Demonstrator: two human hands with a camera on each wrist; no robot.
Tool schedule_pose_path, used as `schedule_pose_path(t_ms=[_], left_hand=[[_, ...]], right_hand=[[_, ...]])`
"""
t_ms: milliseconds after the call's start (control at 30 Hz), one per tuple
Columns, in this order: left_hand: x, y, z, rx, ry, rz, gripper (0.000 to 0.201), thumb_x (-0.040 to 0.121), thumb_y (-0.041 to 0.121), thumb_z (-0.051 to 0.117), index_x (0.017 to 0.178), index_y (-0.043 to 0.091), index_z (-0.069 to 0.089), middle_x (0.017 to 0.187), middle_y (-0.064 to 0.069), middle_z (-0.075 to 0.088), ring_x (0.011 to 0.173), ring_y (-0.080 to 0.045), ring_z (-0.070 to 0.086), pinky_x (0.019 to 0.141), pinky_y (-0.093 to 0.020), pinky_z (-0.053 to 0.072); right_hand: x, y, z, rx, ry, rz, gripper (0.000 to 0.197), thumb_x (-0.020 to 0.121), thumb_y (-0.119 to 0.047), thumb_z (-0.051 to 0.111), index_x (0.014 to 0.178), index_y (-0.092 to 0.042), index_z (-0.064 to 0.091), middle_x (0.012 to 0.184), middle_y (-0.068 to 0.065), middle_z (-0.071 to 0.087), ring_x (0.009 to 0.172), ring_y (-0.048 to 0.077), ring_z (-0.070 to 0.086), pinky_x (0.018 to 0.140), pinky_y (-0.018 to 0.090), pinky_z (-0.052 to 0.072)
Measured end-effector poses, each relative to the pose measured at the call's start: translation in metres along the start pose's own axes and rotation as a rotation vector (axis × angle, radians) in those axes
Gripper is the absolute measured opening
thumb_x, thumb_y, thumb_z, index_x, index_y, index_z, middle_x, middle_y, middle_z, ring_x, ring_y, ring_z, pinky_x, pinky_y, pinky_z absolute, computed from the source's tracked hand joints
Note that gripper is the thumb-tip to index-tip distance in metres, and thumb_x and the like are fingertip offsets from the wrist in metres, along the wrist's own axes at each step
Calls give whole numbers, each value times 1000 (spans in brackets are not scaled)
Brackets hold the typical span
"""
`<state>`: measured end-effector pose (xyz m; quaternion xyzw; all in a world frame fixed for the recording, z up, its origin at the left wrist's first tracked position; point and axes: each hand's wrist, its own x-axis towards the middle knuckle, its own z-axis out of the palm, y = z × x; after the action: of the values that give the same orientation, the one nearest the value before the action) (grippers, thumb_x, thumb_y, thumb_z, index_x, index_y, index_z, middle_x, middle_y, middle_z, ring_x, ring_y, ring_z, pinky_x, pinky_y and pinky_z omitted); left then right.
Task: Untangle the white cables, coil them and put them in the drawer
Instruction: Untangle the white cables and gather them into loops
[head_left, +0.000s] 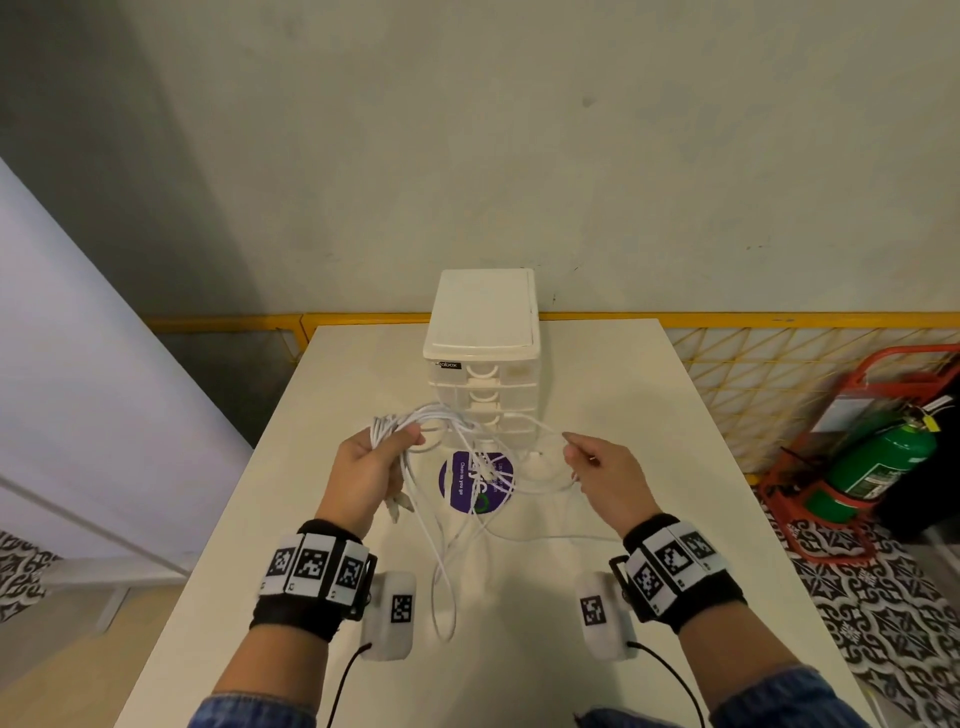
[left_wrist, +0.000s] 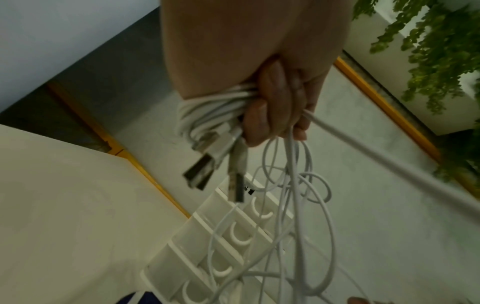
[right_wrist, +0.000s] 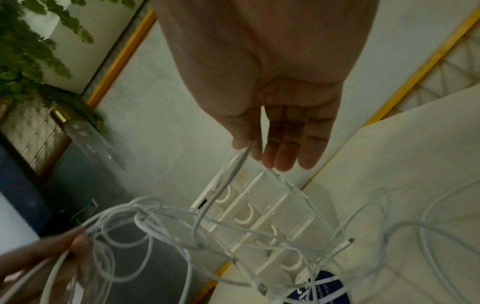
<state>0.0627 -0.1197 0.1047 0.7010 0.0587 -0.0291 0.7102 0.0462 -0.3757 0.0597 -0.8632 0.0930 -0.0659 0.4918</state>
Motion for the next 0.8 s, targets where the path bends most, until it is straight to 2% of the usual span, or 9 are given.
schedule_pose_path(t_ms=[100, 233, 300, 400, 467, 567, 667, 733, 800], left_hand=[[-2, -3, 5, 10, -44, 7, 20, 90, 13, 61, 87, -6, 66, 46, -1, 35, 37, -11, 31, 37, -18, 33], [-4, -4, 9, 17, -96, 14, 21, 89, 13, 61, 93, -7, 67, 43, 4, 38, 37, -10, 32, 46, -24, 29], [-4, -3, 8, 4, -103, 18, 21, 90, 12, 59, 94, -7, 66, 41, 6, 37, 36, -9, 31, 49, -26, 29], [-5, -1, 4, -56, -139, 24, 16, 85, 19, 67, 84, 3, 70, 43, 4, 30, 38, -10, 25, 48, -24, 28], [-4, -1, 1, -55, -180, 38, 18, 78, 24, 71, 77, 5, 69, 43, 4, 29, 38, -11, 23, 44, -19, 24], [-8, 0, 5, 66, -242, 63, 18, 88, 12, 65, 82, -6, 65, 39, 7, 37, 33, -8, 30, 39, -19, 30], [-7, -4, 10, 163, -272, 78, 34, 87, 14, 68, 89, -20, 61, 41, 6, 43, 35, -9, 37, 39, -19, 35], [-9, -5, 15, 199, -302, 106, 43, 87, 24, 69, 88, -18, 61, 47, -2, 46, 43, -15, 39, 42, -19, 34], [-14, -2, 21, 222, -356, 120, 53, 85, 36, 69, 73, -14, 55, 50, -8, 45, 46, -17, 40, 45, -20, 34]], right_hand=[[-8, -10, 1, 160, -59, -15, 29, 89, -1, 56, 101, -23, 70, 74, 0, 60, 59, 12, 57, 63, 22, 51], [-12, -16, 2, 96, -29, -122, 37, 80, -2, 68, 80, -39, 69, 77, 2, 60, 67, 8, 52, 70, 15, 41], [-16, -21, 4, 186, -62, -113, 32, 79, -3, 70, 81, -36, 71, 71, 1, 57, 58, 5, 50, 63, 15, 42], [-20, -32, 4, 422, -136, -12, 10, 85, -8, 66, 85, -15, 73, 69, 4, 62, 51, 13, 57, 52, 26, 51], [-18, -31, 3, 314, -138, 46, 8, 88, -13, 62, 90, -10, 69, 73, 3, 64, 52, 17, 60, 56, 32, 55], [-13, -29, 2, -52, -11, 88, 29, 92, -12, 52, 120, -16, 53, 86, 0, 60, 65, 20, 64, 66, 33, 53], [-17, -42, -1, -188, 160, -32, 42, 93, -21, 50, 134, -22, 40, 104, 2, 51, 77, 17, 56, 71, 26, 41], [-21, -53, 1, -95, 75, -202, 47, 87, -46, 55, 129, -27, 46, 103, -4, 47, 80, 9, 54, 72, 20, 43], [-26, -56, 10, -49, -161, -269, 64, 74, -55, 65, 130, -31, 47, 108, -8, 45, 93, 1, 50, 82, 17, 43]])
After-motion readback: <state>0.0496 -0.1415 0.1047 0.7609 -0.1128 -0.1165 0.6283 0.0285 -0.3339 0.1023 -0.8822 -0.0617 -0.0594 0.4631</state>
